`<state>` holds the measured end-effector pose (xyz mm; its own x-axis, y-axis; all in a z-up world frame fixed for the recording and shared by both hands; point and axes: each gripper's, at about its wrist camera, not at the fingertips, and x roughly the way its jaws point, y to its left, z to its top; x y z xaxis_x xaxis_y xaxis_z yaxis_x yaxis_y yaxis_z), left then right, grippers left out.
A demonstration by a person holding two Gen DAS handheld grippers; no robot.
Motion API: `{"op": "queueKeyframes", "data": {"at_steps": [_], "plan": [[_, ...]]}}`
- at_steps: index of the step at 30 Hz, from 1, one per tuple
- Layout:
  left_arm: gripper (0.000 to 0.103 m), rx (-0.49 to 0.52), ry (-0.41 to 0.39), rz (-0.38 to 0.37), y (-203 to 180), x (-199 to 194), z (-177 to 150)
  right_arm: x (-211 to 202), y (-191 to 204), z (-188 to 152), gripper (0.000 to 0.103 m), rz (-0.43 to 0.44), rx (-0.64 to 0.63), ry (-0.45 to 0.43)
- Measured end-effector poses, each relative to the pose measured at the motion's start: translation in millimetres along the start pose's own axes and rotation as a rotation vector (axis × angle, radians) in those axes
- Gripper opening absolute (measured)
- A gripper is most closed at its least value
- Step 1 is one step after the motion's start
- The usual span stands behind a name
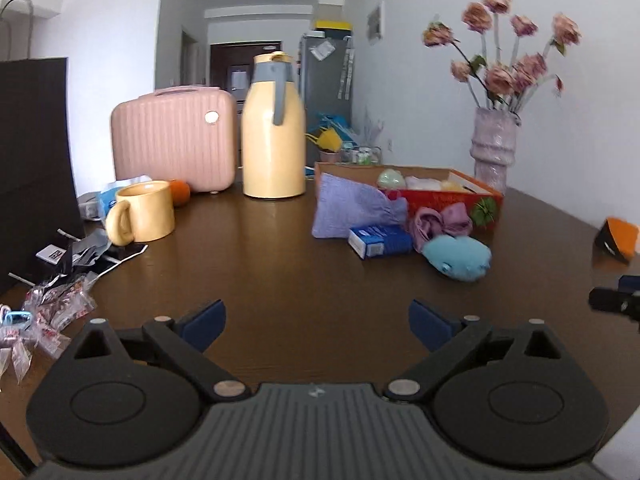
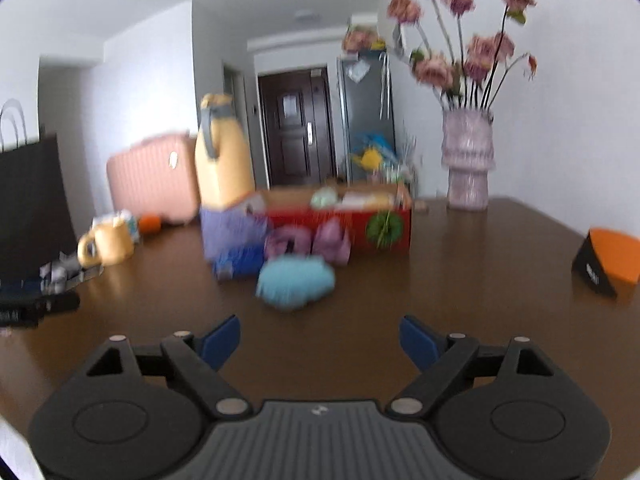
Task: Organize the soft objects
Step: 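Withdraw both tools from the box back to the soft pile, then close both tools on the purple bow scrunchie and lift it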
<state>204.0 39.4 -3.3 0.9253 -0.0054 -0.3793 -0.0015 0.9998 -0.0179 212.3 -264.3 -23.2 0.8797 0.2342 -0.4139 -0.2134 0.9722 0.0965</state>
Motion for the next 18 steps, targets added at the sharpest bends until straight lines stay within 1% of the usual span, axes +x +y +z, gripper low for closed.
{"op": "queueKeyframes", "data": {"at_steps": [3,8,12,16,18], "plan": [[0.1,0.028,0.014,-0.01,-2.5,-5.5,-9.8,0.9,6.1,-9.5,0.087,0.007,-0.003,0.021],[0.1,0.023,-0.003,-0.029,-12.9,4.2,-0.9,3.1,6.0,-4.4,0.086,0.021,0.009,-0.006],[0.1,0.025,0.014,-0.053,-19.8,15.5,-0.6,16.6,-1.3,-1.9,0.085,0.013,0.025,0.016],[0.099,0.035,0.039,-0.058,-24.7,32.0,0.0,34.2,-10.5,2.3,0.085,0.006,0.047,0.039],[0.097,0.031,0.05,-0.061,-25.9,42.6,2.6,45.4,-16.6,7.7,0.085,0.008,0.06,0.041]]}}
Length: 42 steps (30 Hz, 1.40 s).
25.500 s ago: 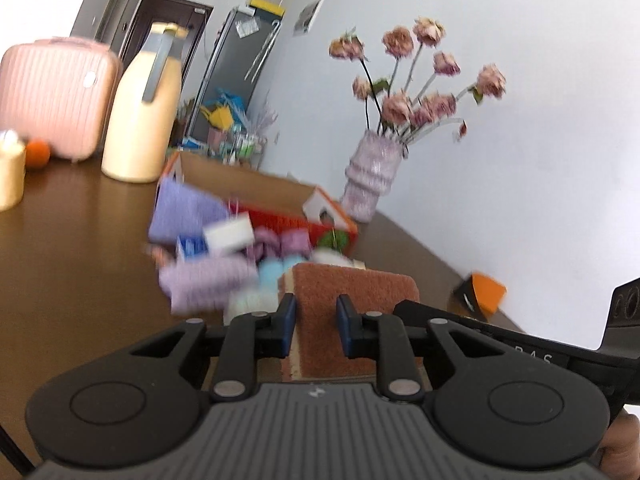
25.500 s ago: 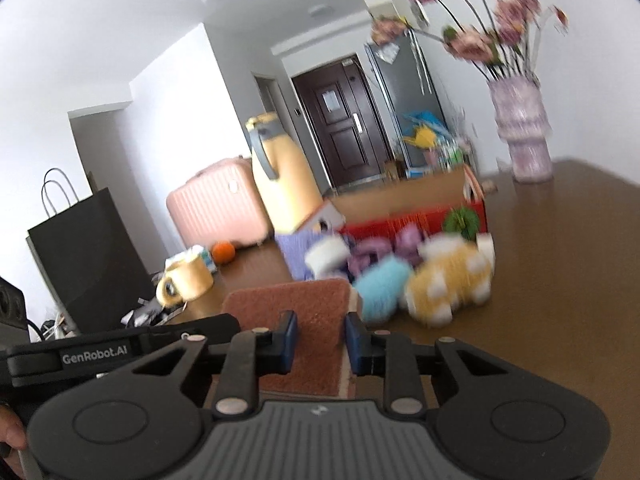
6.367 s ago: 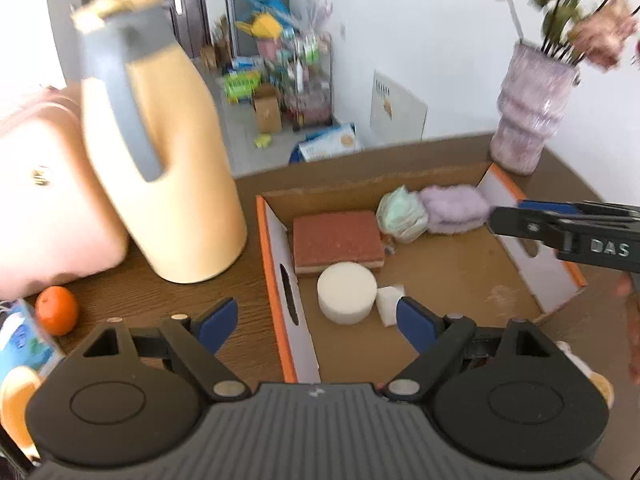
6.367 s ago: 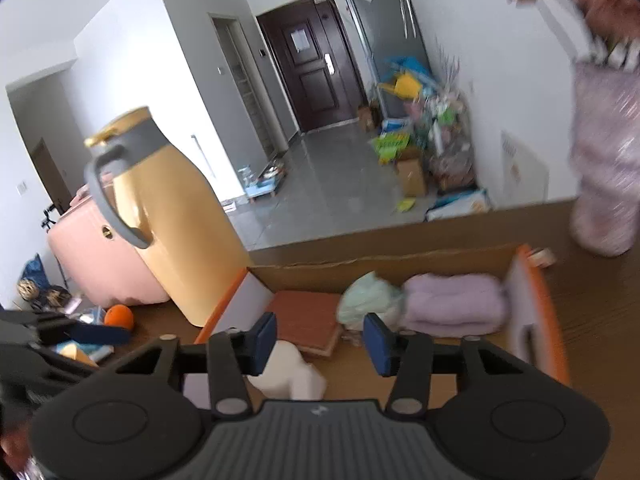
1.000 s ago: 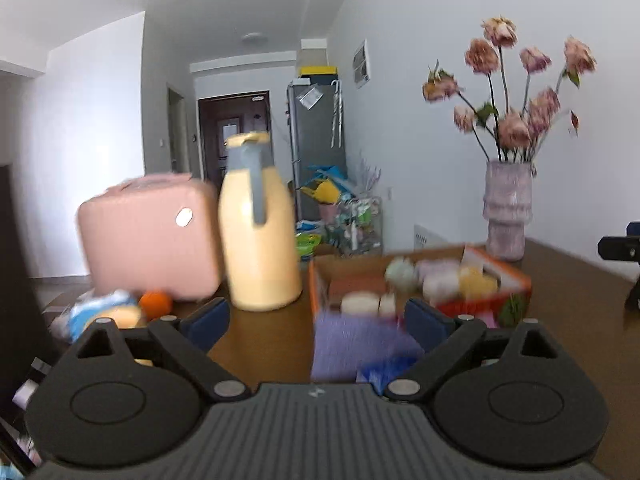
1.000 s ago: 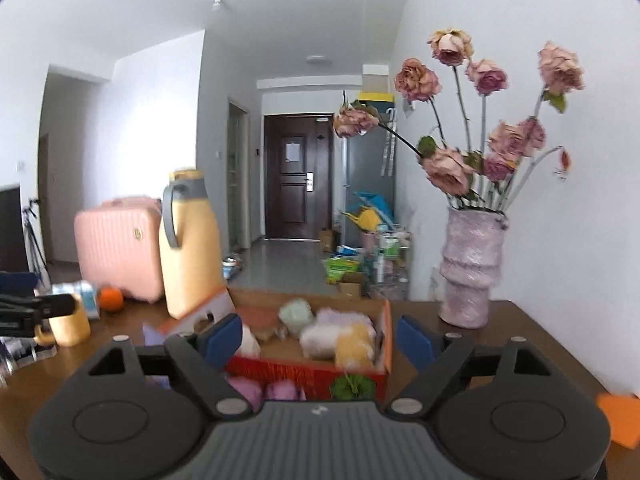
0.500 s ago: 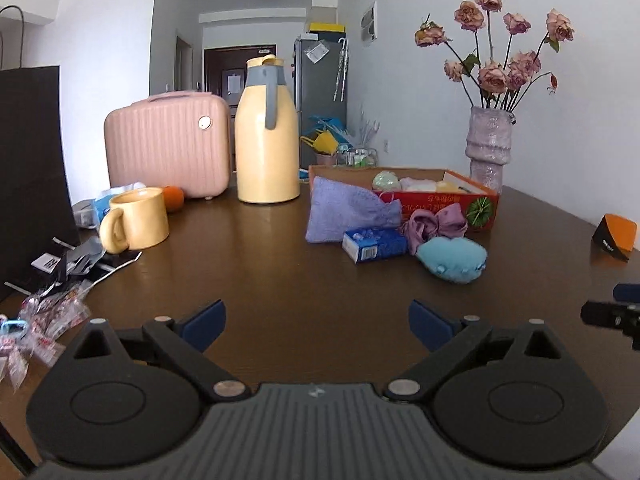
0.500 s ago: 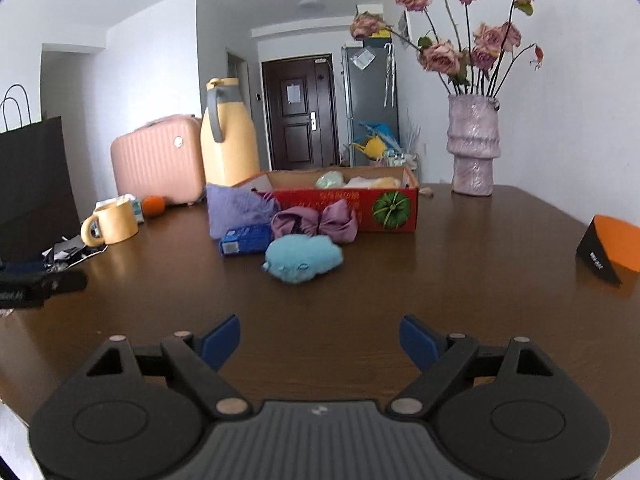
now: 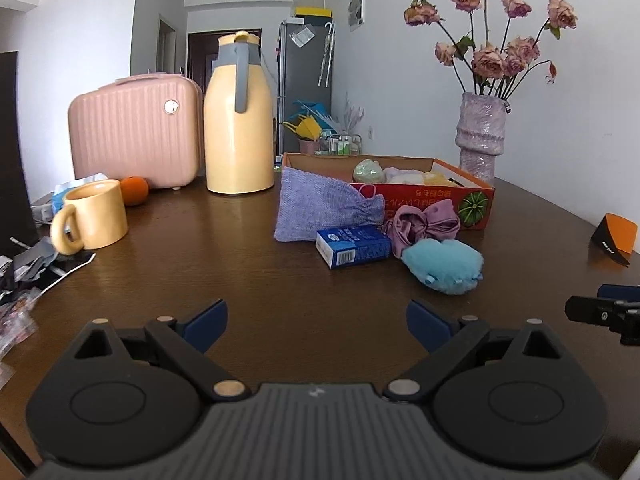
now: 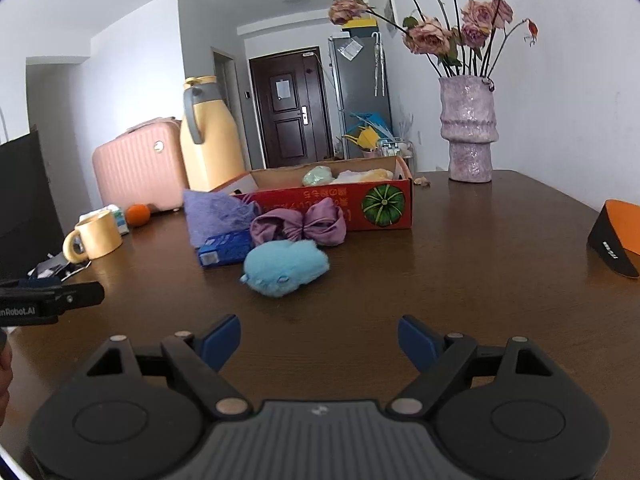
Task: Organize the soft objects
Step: 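Close both tools on the purple bow scrunchie and lift it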
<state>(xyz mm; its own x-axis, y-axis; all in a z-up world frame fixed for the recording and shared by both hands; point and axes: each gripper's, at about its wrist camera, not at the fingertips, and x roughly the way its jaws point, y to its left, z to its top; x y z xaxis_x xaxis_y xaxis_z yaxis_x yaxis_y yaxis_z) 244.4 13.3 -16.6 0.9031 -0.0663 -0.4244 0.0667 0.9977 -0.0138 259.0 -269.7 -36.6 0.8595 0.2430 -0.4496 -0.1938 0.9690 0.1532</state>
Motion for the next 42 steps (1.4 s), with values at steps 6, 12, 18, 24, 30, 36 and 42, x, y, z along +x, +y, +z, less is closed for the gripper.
{"op": "queueKeyframes", "data": {"at_steps": [6,12,18,24,30,36,42], "plan": [[0.085,0.011,0.024,-0.03,-5.0,43.9,21.9,48.1,-19.7,34.1,0.081,0.029,0.048,0.025],[0.062,0.029,0.06,-0.173,-24.3,106.7,63.7,119.0,-30.5,78.6,0.076,0.111,0.07,0.077],[0.017,0.057,0.184,-0.281,-53.1,183.6,90.4,188.0,-31.5,109.0,0.064,0.113,0.111,0.075],[0.003,0.041,0.233,-0.308,-60.0,217.4,83.8,215.3,-39.8,97.2,0.015,0.147,0.194,0.112],[0.003,0.056,0.19,-0.314,-63.5,213.9,82.7,201.4,-31.1,99.8,0.011,0.121,0.136,0.069],[0.003,0.055,0.075,-0.311,-63.9,167.4,101.2,131.4,-5.9,110.5,0.011,0.096,0.063,-0.087],[0.003,0.057,-0.017,-0.352,-55.6,72.3,94.3,41.9,19.8,78.6,0.011,0.159,0.039,-0.118]]}}
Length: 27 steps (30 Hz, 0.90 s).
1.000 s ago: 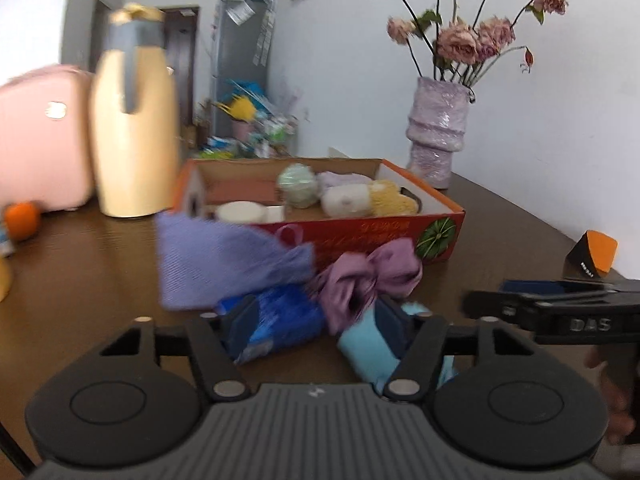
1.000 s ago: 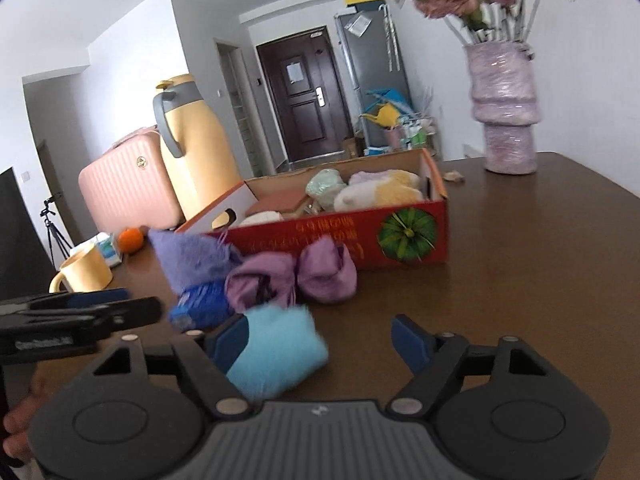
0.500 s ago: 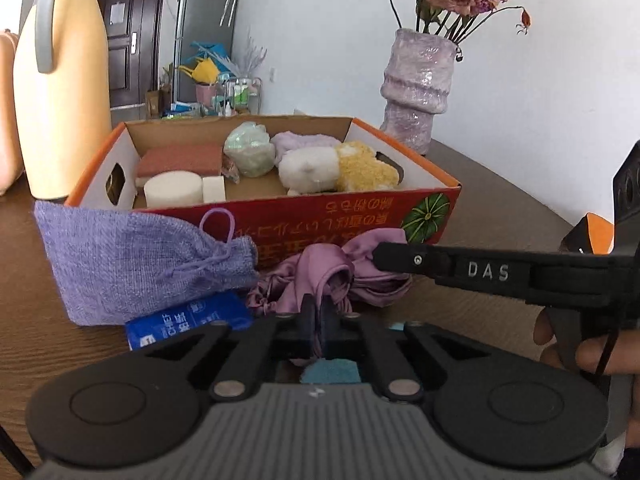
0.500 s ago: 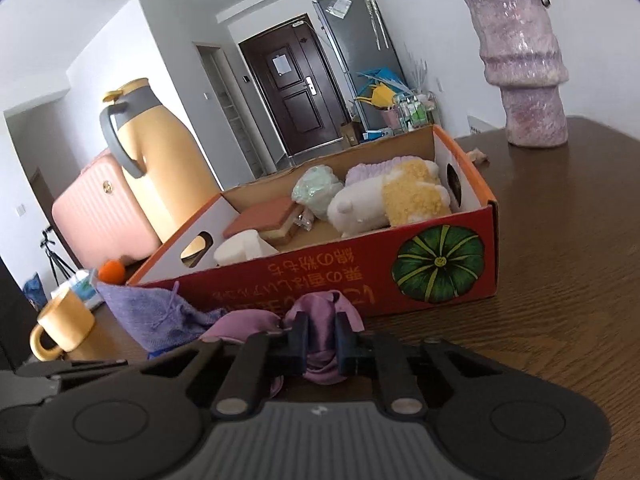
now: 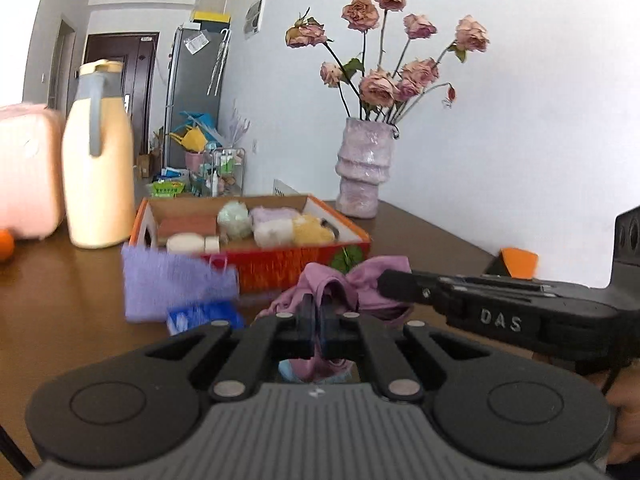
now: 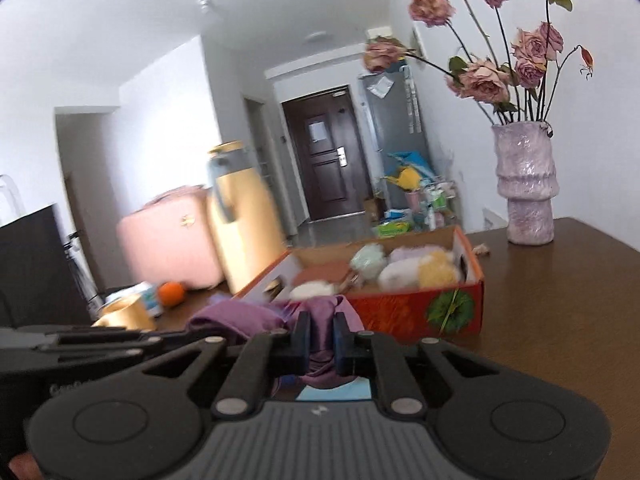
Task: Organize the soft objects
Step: 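Close both tools on the purple bow scrunchie and lift it, then carry the purple scrunchie over the box and lower it inside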
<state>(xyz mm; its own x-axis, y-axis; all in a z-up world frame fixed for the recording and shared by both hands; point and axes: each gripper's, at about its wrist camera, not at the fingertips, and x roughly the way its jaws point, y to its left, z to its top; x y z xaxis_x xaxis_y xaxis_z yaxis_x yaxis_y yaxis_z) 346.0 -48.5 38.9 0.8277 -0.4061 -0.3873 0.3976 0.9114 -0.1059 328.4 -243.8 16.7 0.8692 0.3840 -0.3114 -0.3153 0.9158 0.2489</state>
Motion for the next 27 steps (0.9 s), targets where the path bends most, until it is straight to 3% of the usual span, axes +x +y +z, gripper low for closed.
{"op": "queueKeyframes", "data": {"at_steps": [6,12,22,27], "plan": [[0.003,-0.072,0.038,-0.003,-12.3,-59.6,-43.2,-46.8,24.4,-52.2,0.01,0.018,0.006,0.098],[0.003,-0.124,0.098,0.01,-16.3,-83.4,-79.1,-65.5,35.1,-80.2,0.01,0.002,0.013,0.143],[0.003,-0.133,0.09,0.003,-15.9,-93.8,-87.2,-72.2,38.7,-72.3,0.01,-0.005,0.005,0.122],[0.003,-0.122,0.07,-0.022,-8.3,-81.9,-69.7,-56.8,28.6,-40.0,0.01,0.048,0.044,0.099]]}}
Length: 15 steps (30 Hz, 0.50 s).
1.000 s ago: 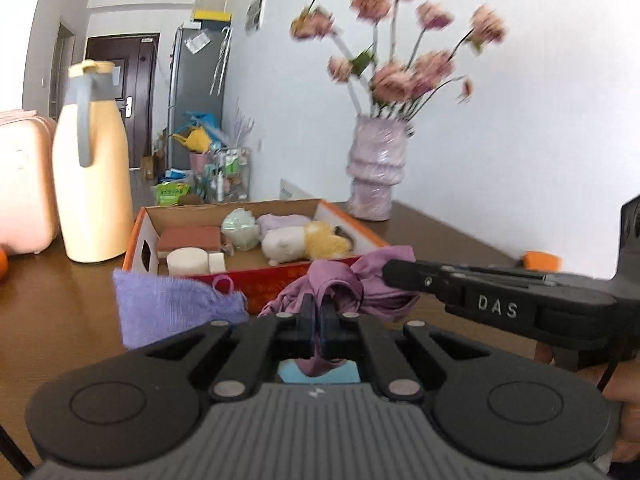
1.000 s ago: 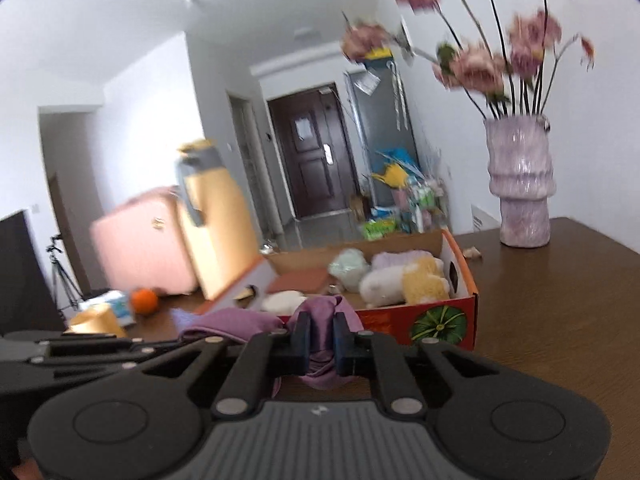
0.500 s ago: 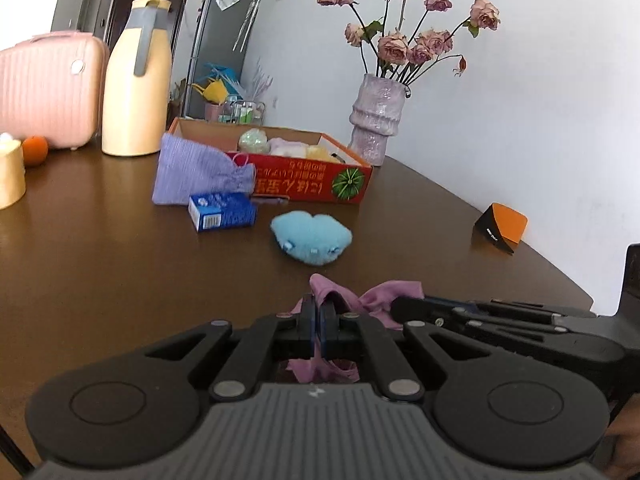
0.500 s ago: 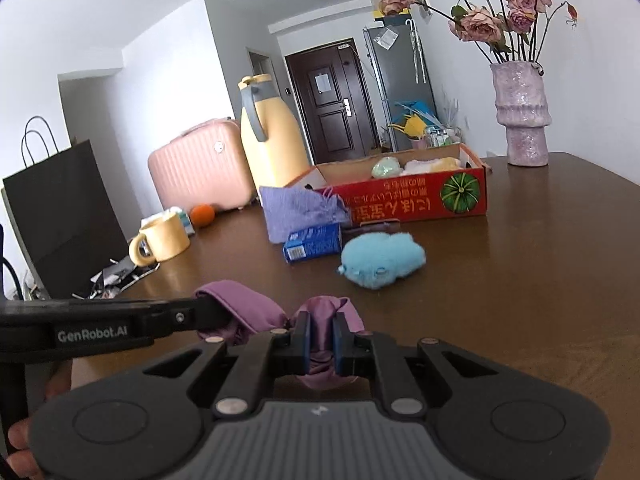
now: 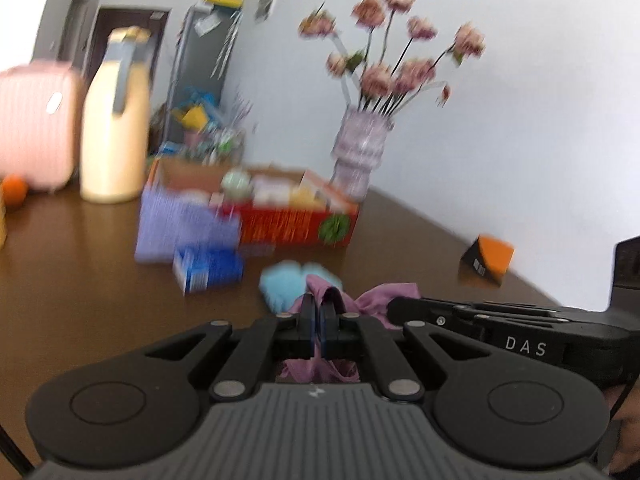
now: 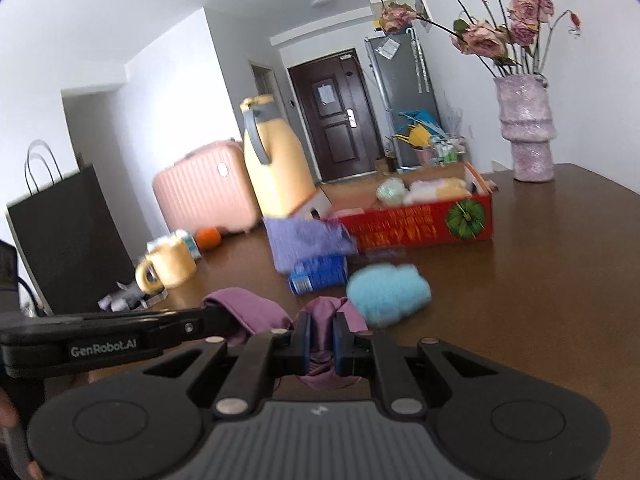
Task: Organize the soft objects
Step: 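Carry the purple scrunchie over the box and lower it inside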
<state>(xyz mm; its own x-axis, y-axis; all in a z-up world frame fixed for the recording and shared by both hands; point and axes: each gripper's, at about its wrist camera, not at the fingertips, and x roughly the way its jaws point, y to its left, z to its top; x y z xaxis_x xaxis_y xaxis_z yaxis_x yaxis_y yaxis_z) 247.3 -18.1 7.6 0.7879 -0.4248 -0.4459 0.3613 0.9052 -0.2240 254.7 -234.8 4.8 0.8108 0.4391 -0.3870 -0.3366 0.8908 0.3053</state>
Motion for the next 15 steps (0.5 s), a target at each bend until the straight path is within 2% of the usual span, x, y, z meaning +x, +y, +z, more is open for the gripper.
{"op": "queueKeyframes", "data": {"at_steps": [3,5,7,11,15], "plan": [[0.003,0.035,-0.056,-0.039,6.0,6.8,30.7,16.1,-4.6,38.7,0.01,0.024,-0.014,-0.046],[0.003,0.056,-0.089,-0.047,13.0,17.8,60.1,36.7,-7.1,71.5,0.01,0.035,-0.037,-0.084],[0.003,0.081,-0.115,-0.048,22.2,34.2,93.7,68.9,-16.2,103.4,0.01,0.058,-0.006,-0.091],[0.003,0.086,-0.107,0.0,53.3,88.8,161.5,160.1,-42.2,154.4,0.01,0.082,0.106,-0.027],[0.003,0.034,-0.02,0.064,97.6,157.8,205.4,244.9,-61.4,167.6,0.01,0.062,0.188,0.091]]}}
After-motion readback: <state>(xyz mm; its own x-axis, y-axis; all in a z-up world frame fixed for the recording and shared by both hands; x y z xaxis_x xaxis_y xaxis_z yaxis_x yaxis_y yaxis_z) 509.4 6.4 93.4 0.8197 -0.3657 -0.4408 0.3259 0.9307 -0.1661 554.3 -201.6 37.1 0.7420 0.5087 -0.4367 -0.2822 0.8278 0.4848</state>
